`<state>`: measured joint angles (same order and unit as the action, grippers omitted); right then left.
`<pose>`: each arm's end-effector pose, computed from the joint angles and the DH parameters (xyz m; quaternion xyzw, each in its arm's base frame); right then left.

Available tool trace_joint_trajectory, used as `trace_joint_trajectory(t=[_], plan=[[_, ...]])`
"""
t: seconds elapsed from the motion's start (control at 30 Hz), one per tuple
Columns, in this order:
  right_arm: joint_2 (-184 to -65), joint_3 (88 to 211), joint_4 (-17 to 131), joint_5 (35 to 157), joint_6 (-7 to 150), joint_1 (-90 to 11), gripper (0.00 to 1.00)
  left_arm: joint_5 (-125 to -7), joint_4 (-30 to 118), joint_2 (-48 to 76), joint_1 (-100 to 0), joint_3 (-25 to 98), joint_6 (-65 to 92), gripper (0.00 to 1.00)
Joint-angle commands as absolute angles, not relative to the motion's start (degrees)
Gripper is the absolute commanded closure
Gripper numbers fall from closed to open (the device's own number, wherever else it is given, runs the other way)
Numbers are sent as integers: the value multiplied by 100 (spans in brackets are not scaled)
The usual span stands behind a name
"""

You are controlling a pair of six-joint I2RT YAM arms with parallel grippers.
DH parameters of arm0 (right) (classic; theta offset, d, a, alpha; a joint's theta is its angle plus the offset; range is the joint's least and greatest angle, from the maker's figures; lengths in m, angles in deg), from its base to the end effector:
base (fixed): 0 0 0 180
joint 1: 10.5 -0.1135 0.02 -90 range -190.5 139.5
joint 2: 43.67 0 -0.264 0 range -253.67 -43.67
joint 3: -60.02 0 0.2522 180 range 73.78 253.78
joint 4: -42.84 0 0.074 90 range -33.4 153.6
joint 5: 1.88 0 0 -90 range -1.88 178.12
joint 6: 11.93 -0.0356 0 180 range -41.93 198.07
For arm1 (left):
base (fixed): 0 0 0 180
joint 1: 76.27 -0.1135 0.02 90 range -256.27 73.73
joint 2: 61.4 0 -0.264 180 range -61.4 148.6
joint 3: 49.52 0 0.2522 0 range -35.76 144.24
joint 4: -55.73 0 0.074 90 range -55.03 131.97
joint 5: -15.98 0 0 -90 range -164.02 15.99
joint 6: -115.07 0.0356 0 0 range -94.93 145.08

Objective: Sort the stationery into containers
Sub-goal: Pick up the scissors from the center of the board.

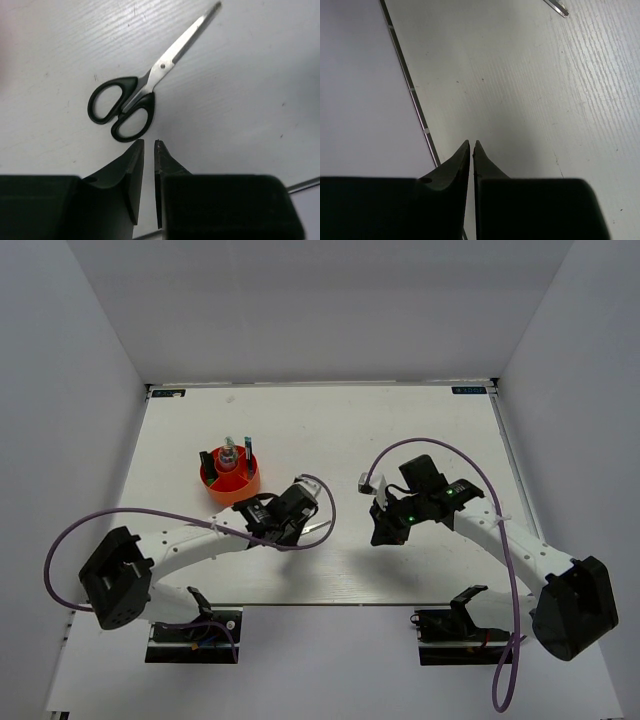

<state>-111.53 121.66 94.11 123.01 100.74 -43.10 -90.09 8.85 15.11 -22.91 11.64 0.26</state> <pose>0.1800 0.1393 0.2437 -0.4992 0.7725 0.3098 0.2411 0.1583 -0.1964 0.2077 0.2045 0.9398 -0.0445 0.2700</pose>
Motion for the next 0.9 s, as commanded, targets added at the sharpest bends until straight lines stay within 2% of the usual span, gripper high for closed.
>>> trace_joint_trajectory(t=[0.0,0.27,0.5,0.57,0.87], plan=[[-11161,12238,9448,12389,10136,-4310,90,-8745,-133,1717,-2248,1678,881,75],[-11214,12247,9457,12371,10136,-4284,90,-8887,-689,2376,-2266,2128,1628,72],[-11179,12256,9457,12353,10153,-4284,90,-8606,-268,2745,-2345,2102,1883,71],[-11196,12256,9474,12336,10153,-4275,90,-8500,-154,2816,-2389,2093,1918,68],[-11179,12256,9492,12283,10171,-4258,90,-8131,163,3026,-2564,2093,2024,68]])
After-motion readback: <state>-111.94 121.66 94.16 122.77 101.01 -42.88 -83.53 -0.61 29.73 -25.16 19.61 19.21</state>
